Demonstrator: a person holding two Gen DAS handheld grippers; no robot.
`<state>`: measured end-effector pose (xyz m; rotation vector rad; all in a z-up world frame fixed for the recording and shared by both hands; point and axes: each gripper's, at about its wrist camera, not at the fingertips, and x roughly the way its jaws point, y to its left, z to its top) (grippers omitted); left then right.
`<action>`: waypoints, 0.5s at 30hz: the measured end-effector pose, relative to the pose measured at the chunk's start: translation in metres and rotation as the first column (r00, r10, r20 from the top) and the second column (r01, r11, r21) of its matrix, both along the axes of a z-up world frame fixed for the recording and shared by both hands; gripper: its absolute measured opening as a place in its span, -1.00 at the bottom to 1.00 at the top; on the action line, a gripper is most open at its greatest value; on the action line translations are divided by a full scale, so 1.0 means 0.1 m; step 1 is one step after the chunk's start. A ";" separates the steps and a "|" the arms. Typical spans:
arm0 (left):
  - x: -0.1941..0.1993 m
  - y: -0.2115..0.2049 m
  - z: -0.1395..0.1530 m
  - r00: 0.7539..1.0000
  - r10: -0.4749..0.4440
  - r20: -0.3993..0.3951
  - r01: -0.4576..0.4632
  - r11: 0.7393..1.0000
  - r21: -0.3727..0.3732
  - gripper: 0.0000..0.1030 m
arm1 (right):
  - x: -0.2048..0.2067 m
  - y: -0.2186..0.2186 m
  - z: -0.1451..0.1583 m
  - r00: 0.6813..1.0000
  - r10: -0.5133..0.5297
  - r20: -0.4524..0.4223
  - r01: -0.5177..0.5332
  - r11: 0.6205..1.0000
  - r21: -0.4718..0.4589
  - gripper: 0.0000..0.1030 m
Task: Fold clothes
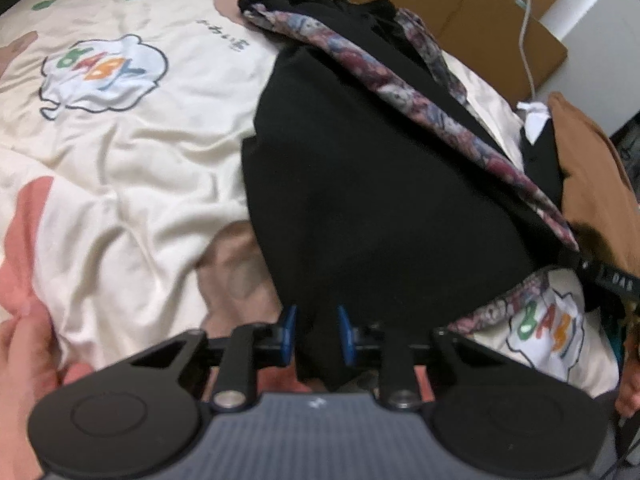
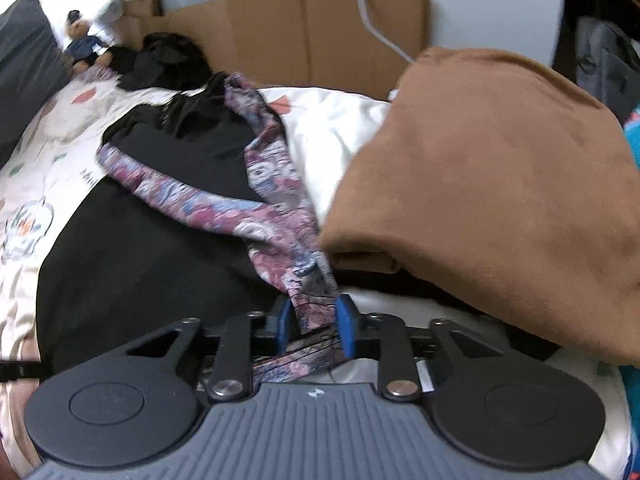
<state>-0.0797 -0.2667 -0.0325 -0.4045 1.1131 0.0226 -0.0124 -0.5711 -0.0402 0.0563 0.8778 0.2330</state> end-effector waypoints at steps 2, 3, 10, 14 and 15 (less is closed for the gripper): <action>0.00 -0.01 0.00 1.000 -0.007 -0.006 0.007 1.000 0.008 -0.98 | 0.01 -0.06 -0.01 1.000 -0.016 -0.007 0.017 0.999 0.035 -0.87; 0.02 -0.04 0.00 0.999 -0.017 -0.032 0.019 0.998 0.061 -0.98 | 0.01 -0.08 -0.01 1.000 -0.020 -0.004 0.020 0.998 0.052 -0.88; -0.01 0.06 0.10 0.999 0.028 -0.018 -0.027 0.997 0.067 -0.99 | -0.01 -0.37 0.05 0.995 -0.091 -0.050 0.100 0.967 0.232 -0.90; -0.02 0.16 0.16 0.997 0.080 -0.019 -0.078 0.993 0.084 -0.99 | 0.04 -0.48 0.01 0.981 -0.120 -0.150 0.158 0.949 0.272 -0.90; -0.02 0.18 0.16 0.996 0.088 -0.022 -0.085 0.993 0.084 -0.99 | 0.05 -0.50 0.01 0.978 -0.118 -0.174 0.165 0.945 0.284 -0.90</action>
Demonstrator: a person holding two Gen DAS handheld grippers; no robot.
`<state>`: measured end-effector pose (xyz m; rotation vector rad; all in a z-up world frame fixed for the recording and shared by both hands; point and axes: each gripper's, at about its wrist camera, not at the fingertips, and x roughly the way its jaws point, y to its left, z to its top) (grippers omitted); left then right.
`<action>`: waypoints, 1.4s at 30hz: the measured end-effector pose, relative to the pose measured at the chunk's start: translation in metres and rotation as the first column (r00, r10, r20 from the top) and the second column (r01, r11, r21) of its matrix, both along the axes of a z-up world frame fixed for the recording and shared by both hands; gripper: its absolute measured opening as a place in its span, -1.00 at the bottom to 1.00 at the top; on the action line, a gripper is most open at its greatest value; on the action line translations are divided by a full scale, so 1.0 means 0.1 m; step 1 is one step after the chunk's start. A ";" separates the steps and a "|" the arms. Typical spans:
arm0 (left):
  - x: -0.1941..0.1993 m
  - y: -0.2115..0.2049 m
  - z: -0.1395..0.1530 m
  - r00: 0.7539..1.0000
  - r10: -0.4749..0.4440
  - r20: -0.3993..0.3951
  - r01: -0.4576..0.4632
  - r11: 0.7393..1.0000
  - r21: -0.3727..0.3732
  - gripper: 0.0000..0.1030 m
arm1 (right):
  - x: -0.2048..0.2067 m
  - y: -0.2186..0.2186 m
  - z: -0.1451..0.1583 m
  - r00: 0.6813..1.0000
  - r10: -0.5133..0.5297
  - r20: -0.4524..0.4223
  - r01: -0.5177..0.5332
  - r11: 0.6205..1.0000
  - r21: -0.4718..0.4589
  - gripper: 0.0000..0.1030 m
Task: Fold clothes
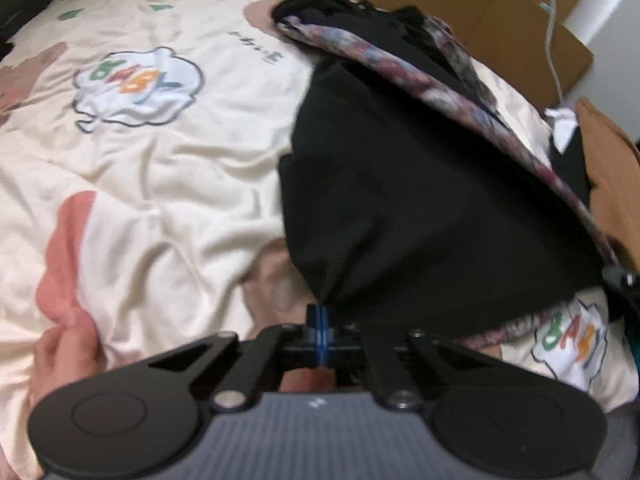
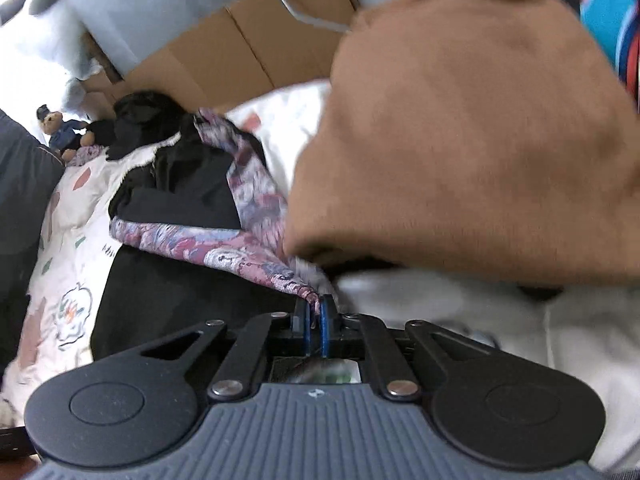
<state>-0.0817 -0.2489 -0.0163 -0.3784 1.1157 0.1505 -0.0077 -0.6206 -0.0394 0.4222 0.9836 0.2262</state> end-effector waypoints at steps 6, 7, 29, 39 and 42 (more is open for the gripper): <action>-0.03 0.00 -0.06 1.000 -0.014 -0.027 0.013 1.000 -0.026 -0.99 | 0.05 -0.07 -0.12 0.995 -0.063 -0.082 0.060 0.998 -0.037 -0.90; -0.03 -0.02 -0.07 0.999 -0.030 -0.033 0.029 0.999 -0.029 -0.99 | 0.07 -0.08 -0.16 0.993 -0.072 -0.098 0.067 0.997 -0.048 -0.90; 0.07 0.02 0.18 0.993 0.043 0.114 -0.053 0.995 0.088 -0.14 | -0.13 0.04 0.14 0.999 -0.035 -0.026 0.030 0.988 -0.155 -0.29; 0.79 0.42 0.40 0.968 0.158 0.195 -0.160 0.987 -0.006 -0.05 | -0.27 0.17 0.35 0.991 0.064 0.117 -0.048 0.990 -0.135 -0.29; 1.02 0.53 0.41 0.967 0.154 0.203 -0.156 0.988 -0.005 -0.05 | -0.29 0.22 0.38 0.981 0.104 0.163 -0.083 0.988 -0.128 -0.29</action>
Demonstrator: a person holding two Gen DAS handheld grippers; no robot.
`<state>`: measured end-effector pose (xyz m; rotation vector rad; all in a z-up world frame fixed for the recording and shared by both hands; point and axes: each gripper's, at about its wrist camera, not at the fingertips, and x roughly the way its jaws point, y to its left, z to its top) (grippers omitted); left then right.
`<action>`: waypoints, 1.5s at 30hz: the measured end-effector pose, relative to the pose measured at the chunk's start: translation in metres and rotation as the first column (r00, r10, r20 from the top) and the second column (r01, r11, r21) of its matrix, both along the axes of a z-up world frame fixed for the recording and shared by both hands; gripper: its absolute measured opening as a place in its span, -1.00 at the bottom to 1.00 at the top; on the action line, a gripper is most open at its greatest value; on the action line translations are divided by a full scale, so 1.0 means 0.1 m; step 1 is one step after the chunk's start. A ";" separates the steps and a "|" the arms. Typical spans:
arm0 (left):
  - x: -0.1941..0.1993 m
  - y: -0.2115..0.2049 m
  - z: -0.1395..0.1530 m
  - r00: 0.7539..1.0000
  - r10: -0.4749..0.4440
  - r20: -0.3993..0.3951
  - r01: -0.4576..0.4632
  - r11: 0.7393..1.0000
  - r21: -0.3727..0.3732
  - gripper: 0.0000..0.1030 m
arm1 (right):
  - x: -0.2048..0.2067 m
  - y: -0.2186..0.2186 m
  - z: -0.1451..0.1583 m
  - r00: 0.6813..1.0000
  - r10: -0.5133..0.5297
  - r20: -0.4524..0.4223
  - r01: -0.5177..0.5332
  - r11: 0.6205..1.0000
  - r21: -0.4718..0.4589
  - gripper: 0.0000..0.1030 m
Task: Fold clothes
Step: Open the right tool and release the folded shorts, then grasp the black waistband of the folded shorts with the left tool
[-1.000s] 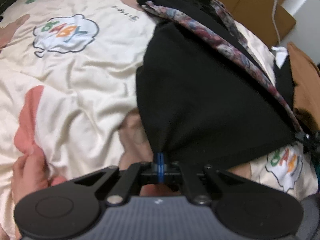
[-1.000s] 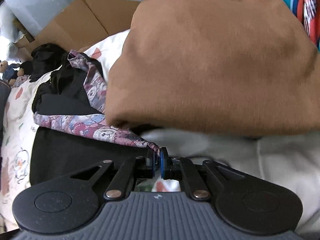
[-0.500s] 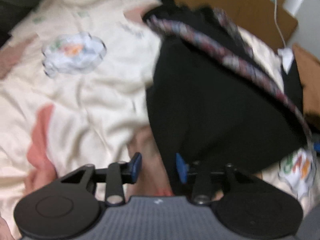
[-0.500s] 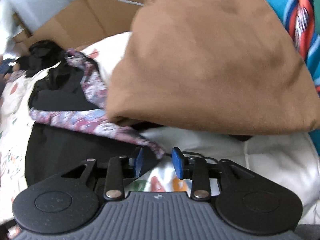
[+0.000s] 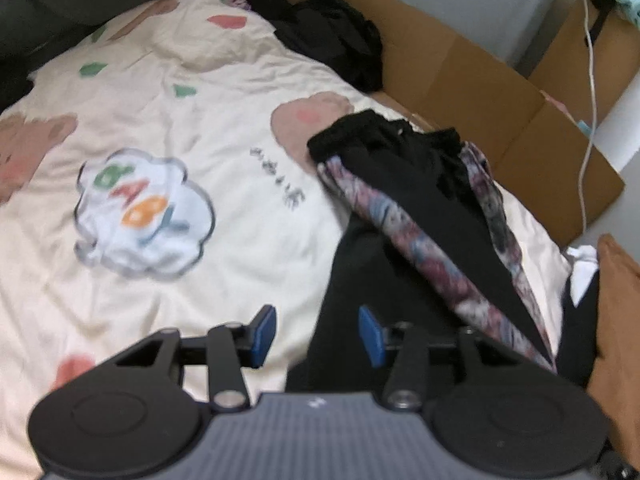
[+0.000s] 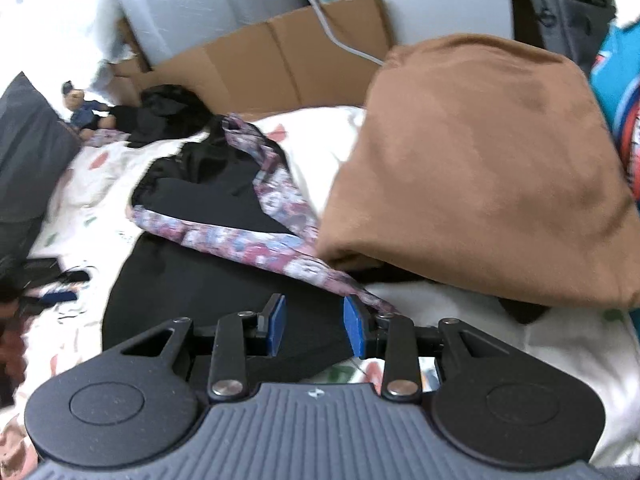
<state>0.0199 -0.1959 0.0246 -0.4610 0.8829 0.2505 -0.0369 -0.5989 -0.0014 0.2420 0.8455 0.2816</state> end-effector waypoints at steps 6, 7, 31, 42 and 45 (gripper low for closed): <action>0.49 0.30 0.01 1.000 0.009 0.019 -0.008 0.999 -0.047 -0.05 | -0.04 0.22 0.04 0.990 0.063 0.128 -0.057 0.997 -0.047 -0.29; 0.56 0.34 0.01 1.000 0.009 0.024 -0.008 0.998 -0.058 -0.05 | -0.03 0.26 0.04 0.986 0.075 0.148 -0.067 0.996 -0.058 -0.29; 1.51 0.55 -0.54 0.993 0.096 -0.066 -0.107 0.976 -0.189 -0.05 | 0.55 1.18 -0.49 0.881 0.408 0.241 -0.338 0.898 -0.283 -0.29; 1.63 0.64 -0.70 0.985 0.166 -0.055 -0.175 0.940 -0.292 -0.67 | 0.66 0.98 -0.57 0.921 0.333 0.199 -0.287 0.930 -0.229 -0.30; 1.64 0.62 -0.62 0.989 0.148 -0.025 -0.149 0.956 -0.254 -0.83 | 0.69 0.93 -0.59 0.931 0.315 0.182 -0.275 0.938 -0.213 -0.31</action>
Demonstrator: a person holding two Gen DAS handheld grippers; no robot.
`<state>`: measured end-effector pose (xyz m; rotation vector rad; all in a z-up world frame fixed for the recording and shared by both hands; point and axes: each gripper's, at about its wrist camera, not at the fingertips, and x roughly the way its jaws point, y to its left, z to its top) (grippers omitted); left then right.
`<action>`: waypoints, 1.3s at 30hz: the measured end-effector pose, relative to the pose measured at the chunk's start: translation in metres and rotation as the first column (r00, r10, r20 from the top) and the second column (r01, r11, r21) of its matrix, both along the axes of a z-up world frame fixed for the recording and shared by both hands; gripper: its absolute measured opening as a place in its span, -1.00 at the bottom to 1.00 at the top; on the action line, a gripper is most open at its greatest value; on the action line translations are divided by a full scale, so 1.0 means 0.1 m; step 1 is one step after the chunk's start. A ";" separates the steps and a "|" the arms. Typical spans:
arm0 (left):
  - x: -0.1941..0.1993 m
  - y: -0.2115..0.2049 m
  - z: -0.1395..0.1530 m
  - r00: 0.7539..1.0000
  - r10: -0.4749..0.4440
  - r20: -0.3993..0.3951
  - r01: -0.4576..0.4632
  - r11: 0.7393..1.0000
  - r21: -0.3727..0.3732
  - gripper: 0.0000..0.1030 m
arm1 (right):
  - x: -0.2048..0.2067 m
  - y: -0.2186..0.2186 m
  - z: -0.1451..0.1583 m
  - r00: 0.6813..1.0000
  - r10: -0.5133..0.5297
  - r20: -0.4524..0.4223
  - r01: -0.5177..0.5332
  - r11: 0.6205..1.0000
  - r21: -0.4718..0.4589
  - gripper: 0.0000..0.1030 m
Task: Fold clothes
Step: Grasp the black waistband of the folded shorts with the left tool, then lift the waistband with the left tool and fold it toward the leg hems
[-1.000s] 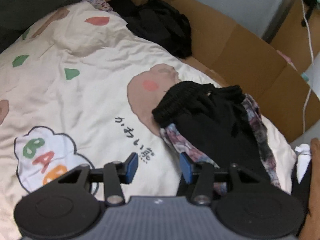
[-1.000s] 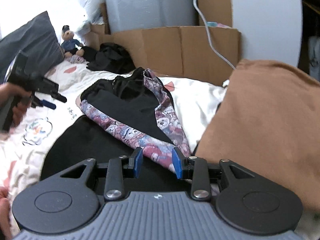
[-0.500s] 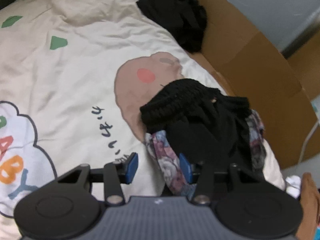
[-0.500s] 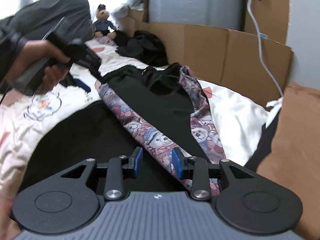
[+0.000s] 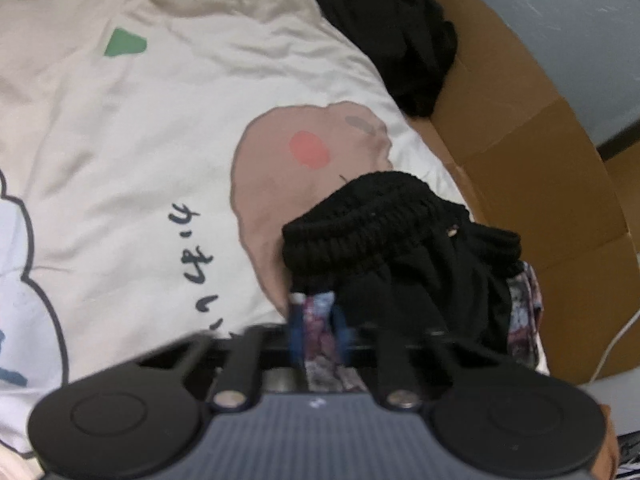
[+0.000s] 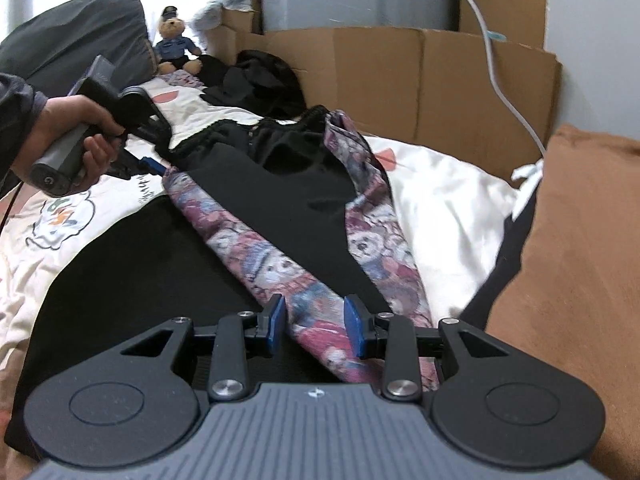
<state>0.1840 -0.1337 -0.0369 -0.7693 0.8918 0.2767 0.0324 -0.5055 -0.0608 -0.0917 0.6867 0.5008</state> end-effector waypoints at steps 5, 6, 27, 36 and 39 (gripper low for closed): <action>-0.01 0.02 0.31 0.996 -0.023 0.085 0.022 1.000 0.018 -0.87 | -0.02 0.00 0.02 1.000 0.018 0.008 -0.018 1.000 0.010 -0.31; 0.00 0.04 0.45 0.993 -0.025 0.116 0.023 1.000 0.021 -0.87 | -0.04 0.01 0.03 1.000 0.026 0.015 -0.026 1.000 0.010 -0.31; 0.62 -0.60 0.96 0.965 -0.131 0.228 0.133 0.991 0.006 -0.88 | -0.26 0.33 0.01 0.973 0.230 -0.009 -0.229 0.964 -0.135 -0.30; 0.88 -0.82 0.96 0.964 -0.146 0.222 0.148 0.989 0.009 -0.91 | -0.25 0.25 0.07 0.988 0.150 0.027 -0.142 0.969 -0.204 -0.94; 1.02 -0.91 0.94 0.963 -0.164 0.213 0.165 0.986 0.017 -0.92 | -0.17 0.14 0.08 0.998 0.045 0.046 -0.034 0.974 -0.224 -0.94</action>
